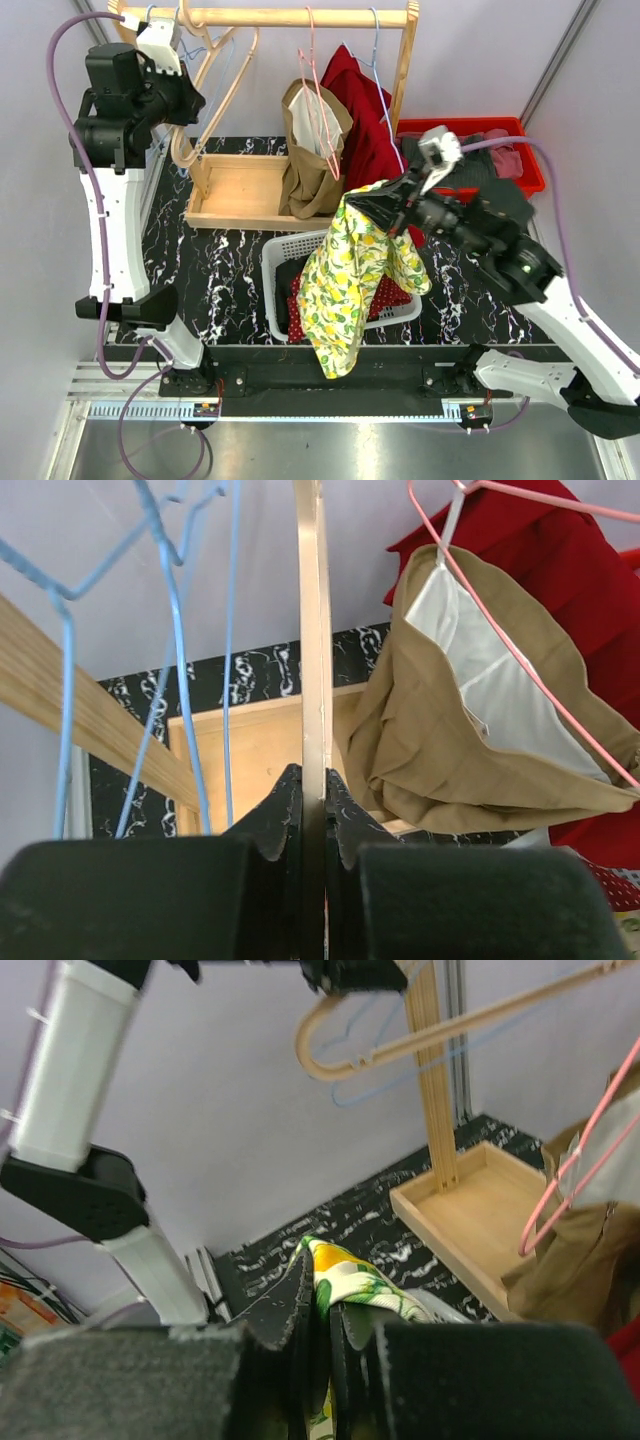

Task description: Remove the skirt from the hanger

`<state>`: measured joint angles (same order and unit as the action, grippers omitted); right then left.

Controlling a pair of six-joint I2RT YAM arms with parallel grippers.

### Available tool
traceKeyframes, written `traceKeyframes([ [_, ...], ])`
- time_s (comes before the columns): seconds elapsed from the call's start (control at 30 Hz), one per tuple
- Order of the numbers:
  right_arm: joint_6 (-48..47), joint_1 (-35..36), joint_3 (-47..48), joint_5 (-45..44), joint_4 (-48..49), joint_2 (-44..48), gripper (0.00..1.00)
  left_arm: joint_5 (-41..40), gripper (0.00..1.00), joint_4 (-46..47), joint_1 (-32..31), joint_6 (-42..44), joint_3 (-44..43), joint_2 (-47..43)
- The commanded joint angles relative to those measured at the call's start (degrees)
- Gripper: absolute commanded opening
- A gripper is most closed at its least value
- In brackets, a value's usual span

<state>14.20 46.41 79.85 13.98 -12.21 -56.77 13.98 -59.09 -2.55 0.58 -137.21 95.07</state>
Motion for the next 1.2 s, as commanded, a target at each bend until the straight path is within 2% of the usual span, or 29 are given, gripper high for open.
traceKeyframes([
  [0.0, -2.59, -0.18, -3.73, -3.43, 4.65, -0.97, 0.11, 1.68, 0.0, 3.89, -1.58, 1.44, 1.06, -0.05],
  [0.2, -8.21, 0.52, -10.06, -11.15, 7.02, -2.29, 0.09, -4.3, 0.0, 5.92, -4.31, 2.85, 6.07, -1.9],
  [0.23, -10.31, 0.96, -11.03, -15.17, 7.63, -1.94, 0.08, -5.09, 0.0, 5.92, -4.31, 2.76, 6.25, -1.82],
  [0.43, -23.58, 9.56, -12.18, -30.82, 14.12, -1.23, 0.07, -13.7, 0.0, 5.92, -6.24, 2.76, 8.71, -2.95],
  [0.5, -28.14, 12.72, -11.3, -33.57, 15.28, -1.93, 0.08, -18.89, 0.0, 5.83, -7.9, 3.2, 9.67, -3.4],
  [0.7, -35.45, 16.07, -13.66, -40.42, 17.74, -5.97, 0.08, -22.15, 0.01, 6.44, -9.32, 3.46, 12.66, -5.77],
  [0.77, -37.74, 17.13, -17.42, -43.76, 19.84, -7.38, 0.09, -21.98, 0.26, 6.44, -9.58, 3.9, 13.54, -6.12],
  [0.8, -40.54, 17.57, -19.1, -46.9, 21.07, -8.87, 0.08, -21.54, 0.43, 6.44, -9.67, 4.16, 13.89, -6.56],
  [0.83, -41.96, 18.53, -22.25, -48.15, 23.09, -9.66, 0.08, -21.1, 0.69, 6.44, -9.67, 4.43, 14.16, -6.91],
  [0.93, -43.38, 21.25, -27.01, -52.02, 22.94, -11.6, 0.08, -21.18, 0.94, 6.44, -9.76, 4.69, 14.6, -8.05],
  [0.97, -42.33, 21.7, -27.9, -52.3, 22.41, -11.69, 0.08, -21.27, 0.99, 6.7, -9.76, 4.87, 14.6, -8.49],
  [1.17, -22.22, 23.02, -30.28, -46.77, 12.48, -8.8, 0.11, -20.05, 0.99, 8.03, -9.85, 6.01, 13.46, -13.06],
])
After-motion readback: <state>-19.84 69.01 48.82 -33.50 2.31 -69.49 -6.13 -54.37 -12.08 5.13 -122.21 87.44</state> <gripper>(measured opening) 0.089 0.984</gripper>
